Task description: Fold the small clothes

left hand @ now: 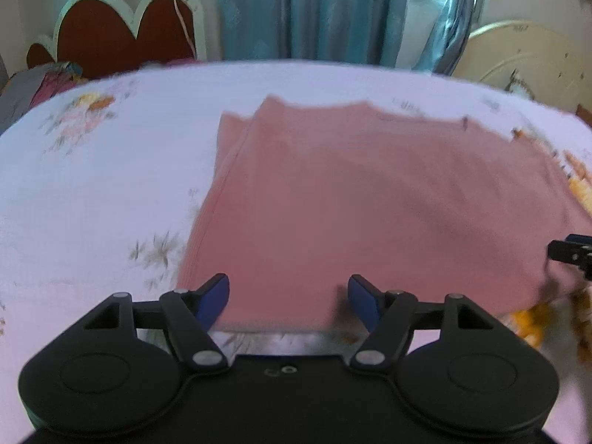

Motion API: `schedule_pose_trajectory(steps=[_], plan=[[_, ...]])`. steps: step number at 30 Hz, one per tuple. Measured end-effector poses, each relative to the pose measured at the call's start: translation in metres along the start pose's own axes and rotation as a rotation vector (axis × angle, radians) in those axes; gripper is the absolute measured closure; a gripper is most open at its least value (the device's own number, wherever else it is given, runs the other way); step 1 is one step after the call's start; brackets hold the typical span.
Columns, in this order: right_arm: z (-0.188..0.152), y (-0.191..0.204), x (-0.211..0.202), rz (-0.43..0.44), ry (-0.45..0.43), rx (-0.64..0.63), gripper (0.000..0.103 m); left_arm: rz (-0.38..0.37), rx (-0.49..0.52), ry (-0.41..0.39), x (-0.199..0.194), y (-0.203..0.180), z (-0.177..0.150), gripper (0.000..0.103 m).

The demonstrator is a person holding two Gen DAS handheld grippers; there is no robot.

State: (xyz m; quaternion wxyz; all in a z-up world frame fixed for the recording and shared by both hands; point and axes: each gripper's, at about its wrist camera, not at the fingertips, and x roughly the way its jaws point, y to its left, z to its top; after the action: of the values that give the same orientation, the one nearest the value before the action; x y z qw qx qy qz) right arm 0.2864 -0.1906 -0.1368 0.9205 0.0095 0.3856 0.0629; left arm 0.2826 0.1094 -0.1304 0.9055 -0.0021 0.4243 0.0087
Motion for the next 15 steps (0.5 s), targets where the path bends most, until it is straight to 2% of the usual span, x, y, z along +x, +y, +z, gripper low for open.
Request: schedule_pose_trajectory(steps=[2, 7, 10, 15], plan=[[-0.009, -0.011, 0.008, -0.014, 0.049, 0.013, 0.064, 0.002, -0.001, 0.011, 0.004, 0.004, -0.006, 0.034], [-0.012, -0.029, -0.011, -0.011, 0.024, 0.025, 0.064, -0.021, -0.052, 0.016, -0.006, 0.011, -0.008, 0.033], [-0.003, -0.023, -0.020, 0.001, -0.024, 0.019, 0.064, -0.065, -0.124, 0.041, -0.014, 0.016, -0.008, 0.025], [0.010, -0.003, -0.022, 0.062, -0.056, 0.016, 0.064, -0.161, -0.287, 0.137, -0.016, 0.026, -0.020, 0.022]])
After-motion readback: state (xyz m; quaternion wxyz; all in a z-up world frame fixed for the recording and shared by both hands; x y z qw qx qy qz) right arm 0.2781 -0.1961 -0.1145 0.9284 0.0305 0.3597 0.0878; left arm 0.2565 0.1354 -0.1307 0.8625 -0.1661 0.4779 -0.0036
